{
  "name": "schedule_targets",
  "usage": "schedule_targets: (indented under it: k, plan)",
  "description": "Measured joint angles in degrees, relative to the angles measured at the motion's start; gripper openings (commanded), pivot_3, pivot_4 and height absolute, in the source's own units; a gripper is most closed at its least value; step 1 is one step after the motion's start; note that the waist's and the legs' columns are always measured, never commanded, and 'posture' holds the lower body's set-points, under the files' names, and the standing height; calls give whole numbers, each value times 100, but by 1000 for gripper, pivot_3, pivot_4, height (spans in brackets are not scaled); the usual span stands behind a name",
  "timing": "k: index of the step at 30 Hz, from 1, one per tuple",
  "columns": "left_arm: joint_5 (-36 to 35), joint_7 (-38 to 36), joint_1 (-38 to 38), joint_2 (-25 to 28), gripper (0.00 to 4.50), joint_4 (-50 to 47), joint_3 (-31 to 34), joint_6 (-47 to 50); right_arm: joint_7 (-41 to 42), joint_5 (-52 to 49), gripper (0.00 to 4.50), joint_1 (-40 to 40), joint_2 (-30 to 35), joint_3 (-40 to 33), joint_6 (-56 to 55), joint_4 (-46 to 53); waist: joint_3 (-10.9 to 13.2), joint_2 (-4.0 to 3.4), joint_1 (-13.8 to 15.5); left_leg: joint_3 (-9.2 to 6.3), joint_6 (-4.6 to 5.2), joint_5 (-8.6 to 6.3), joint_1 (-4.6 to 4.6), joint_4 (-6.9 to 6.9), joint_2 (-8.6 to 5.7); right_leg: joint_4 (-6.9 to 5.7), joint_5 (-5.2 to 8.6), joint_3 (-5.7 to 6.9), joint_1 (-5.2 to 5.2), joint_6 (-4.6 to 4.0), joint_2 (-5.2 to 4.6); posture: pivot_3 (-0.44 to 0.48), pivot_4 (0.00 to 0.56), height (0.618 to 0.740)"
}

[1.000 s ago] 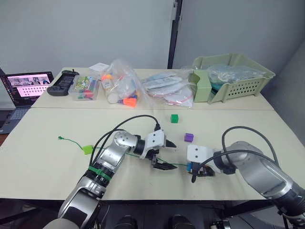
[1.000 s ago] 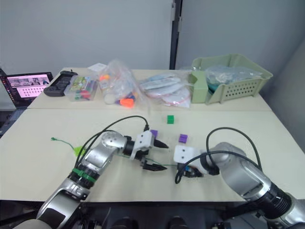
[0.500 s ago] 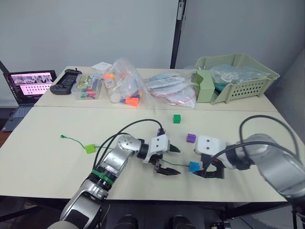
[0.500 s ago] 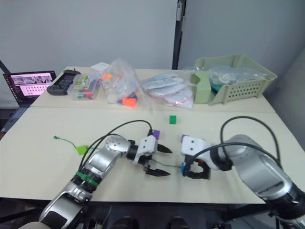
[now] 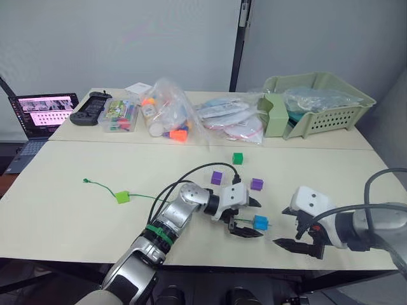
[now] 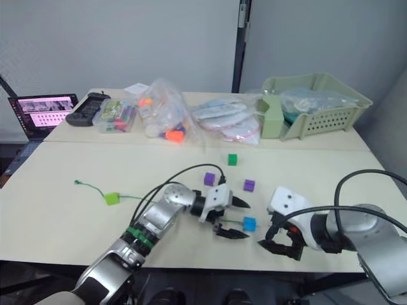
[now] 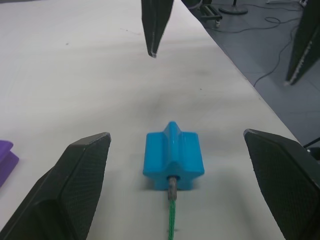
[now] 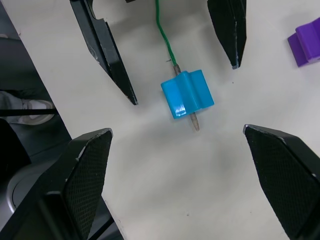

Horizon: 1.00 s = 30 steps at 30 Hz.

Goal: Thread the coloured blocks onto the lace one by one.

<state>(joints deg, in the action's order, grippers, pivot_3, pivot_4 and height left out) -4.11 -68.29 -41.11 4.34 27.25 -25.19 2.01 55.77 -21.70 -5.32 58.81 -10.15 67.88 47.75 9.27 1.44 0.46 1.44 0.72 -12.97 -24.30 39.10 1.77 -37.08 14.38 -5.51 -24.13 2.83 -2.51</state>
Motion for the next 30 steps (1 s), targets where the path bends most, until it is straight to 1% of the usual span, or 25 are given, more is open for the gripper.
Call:
schedule_targets:
  k: [7, 10, 15, 17, 21, 23, 27, 30]
  plan:
    - [204, 83, -85, -94, 4500, 285, -78, -118, -410, -117, 4434, 526, -41, -239, -36, 94, 0, 1, -1, 0, 0, 0, 0, 0, 0, 0, 0, -1, 0, 1, 0, 0, 150, 734]
    - [289, 159, -87, -142, 3666, 400, -85, -208, -536, -118, 4500, 708, -42, -291, -169, 92, 0, 1, 2, 0, 0, 0, 1, 0, 0, 0, 0, -1, 1, 1, 0, 0, 150, 734]
    - [427, 306, -91, -267, 1977, 651, -94, -266, -653, -166, 4500, 825, -42, -346, -330, 65, 1, 2, 1, 0, 0, 0, 1, 0, 0, 0, 1, -1, 1, 1, 1, 0, 150, 734]
    - [448, 346, -120, -309, 1391, 722, -91, -295, -729, -176, 4500, 836, -42, -345, -399, 44, 1, 2, 3, 0, 0, 0, 1, 0, -1, 0, 1, -1, 2, 1, 0, 0, 150, 734]
    - [496, 370, -132, -328, 1379, 733, -89, -304, -836, -172, 4500, 832, -42, -287, -610, -42, 1, 2, 4, 0, 0, 0, 1, 0, -1, 0, 1, -1, 2, 2, 0, 0, 150, 734]
    - [497, 358, -131, -308, 1379, 722, -87, -304, -871, -114, 4500, 819, -42, -100, -878, -186, 1, 2, -1, 0, 0, 0, 2, -1, 0, 0, 1, -1, 2, 1, 1, 0, 150, 734]
    - [499, 302, -129, -203, 1379, 636, -86, -303, -985, 411, 4500, 712, 10, 669, -1744, -708, 1, 1, -26, 1, 0, 0, 3, -1, 0, 0, 1, -1, 0, 2, 1, 0, 150, 734]
    - [499, 292, -123, -169, 1379, 607, -84, -300, -961, 881, 4500, 476, 170, 1211, -2332, -1155, 1, 1, -47, 0, 0, 0, 4, -2, 1, 0, 1, -1, 1, 1, 2, 0, 150, 734]
